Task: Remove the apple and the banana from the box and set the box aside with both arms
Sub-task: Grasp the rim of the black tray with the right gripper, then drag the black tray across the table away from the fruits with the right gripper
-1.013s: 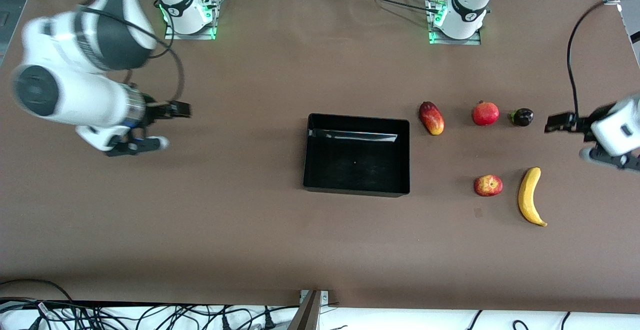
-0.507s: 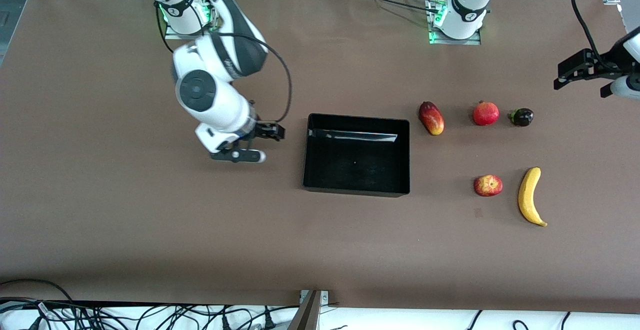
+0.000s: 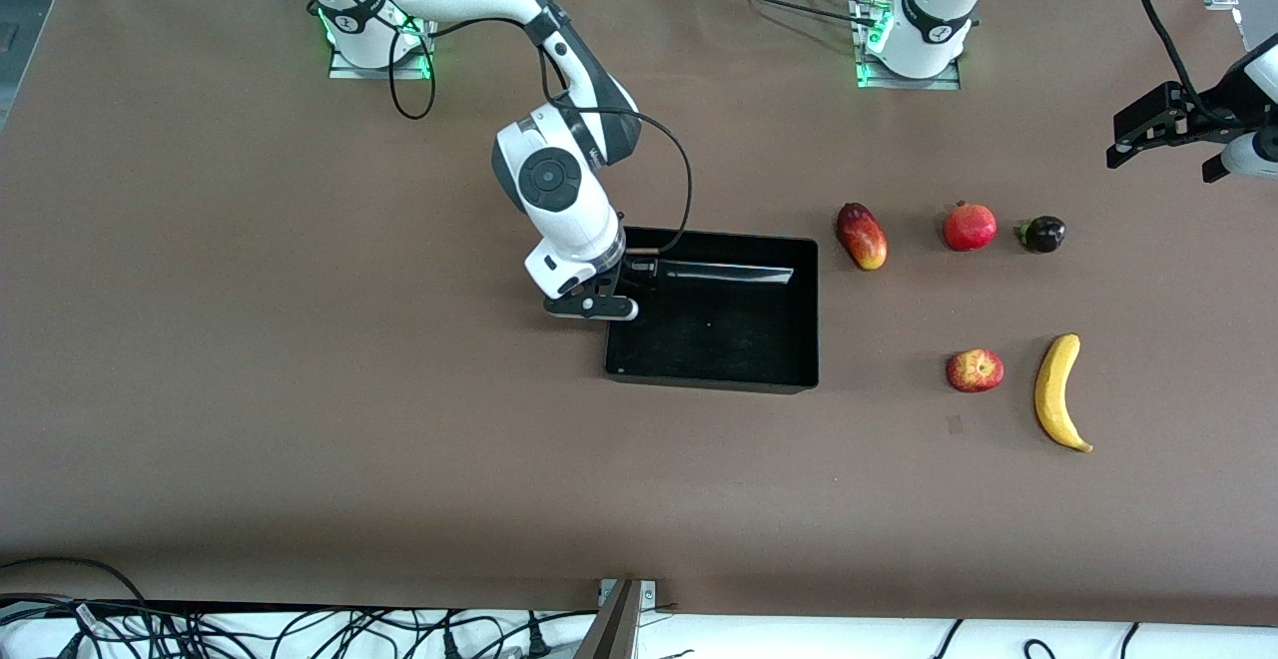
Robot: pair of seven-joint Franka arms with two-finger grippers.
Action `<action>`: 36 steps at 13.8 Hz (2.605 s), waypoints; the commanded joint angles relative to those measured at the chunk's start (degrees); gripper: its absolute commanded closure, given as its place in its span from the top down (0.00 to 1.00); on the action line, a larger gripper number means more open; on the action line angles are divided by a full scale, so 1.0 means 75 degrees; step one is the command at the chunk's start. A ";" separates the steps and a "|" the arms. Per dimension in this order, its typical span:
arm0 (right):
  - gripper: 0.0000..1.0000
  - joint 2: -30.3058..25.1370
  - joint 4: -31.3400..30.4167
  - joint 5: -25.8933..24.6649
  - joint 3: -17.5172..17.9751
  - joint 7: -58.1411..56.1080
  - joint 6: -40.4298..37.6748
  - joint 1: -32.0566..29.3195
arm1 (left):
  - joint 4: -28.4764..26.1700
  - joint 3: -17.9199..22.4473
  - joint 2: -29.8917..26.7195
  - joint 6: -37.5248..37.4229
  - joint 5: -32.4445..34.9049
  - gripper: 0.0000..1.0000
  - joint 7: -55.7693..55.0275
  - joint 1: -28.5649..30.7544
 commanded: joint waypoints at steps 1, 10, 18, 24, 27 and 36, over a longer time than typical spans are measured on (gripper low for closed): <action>0.11 0.0113 -0.0012 -0.0117 -0.0102 0.0105 -0.0044 0.0065 | -0.0602 0.0057 -0.0479 0.0036 0.0168 1.00 -0.0003 -0.0076; 0.00 -0.0413 -0.0036 -0.0058 -0.0371 -0.0153 -0.1786 0.0006 | -0.0650 0.0291 -0.0457 0.0130 0.0179 1.00 0.0044 -0.0217; 0.00 -0.2404 -0.1275 -0.0035 -0.2454 -0.1592 -0.2797 -0.0005 | -0.0627 0.0361 -0.0340 0.0153 0.0191 1.00 0.0044 -0.0240; 0.00 -0.3261 -0.2611 -0.0047 -0.4691 -0.4669 -0.3256 -0.0005 | -0.0604 0.0807 -0.0340 0.0153 0.0191 1.00 0.0055 -0.0650; 0.00 -0.3297 -0.3385 -0.0035 -0.5700 -0.6217 -0.2789 -0.0017 | -0.0580 0.0760 -0.0316 0.0153 0.0179 1.00 0.0056 -0.0556; 0.00 -0.2782 -0.4630 0.0187 -0.5903 -0.7616 -0.1427 -0.0943 | -0.0533 0.0748 -0.0211 0.0141 0.0168 1.00 0.0056 -0.0568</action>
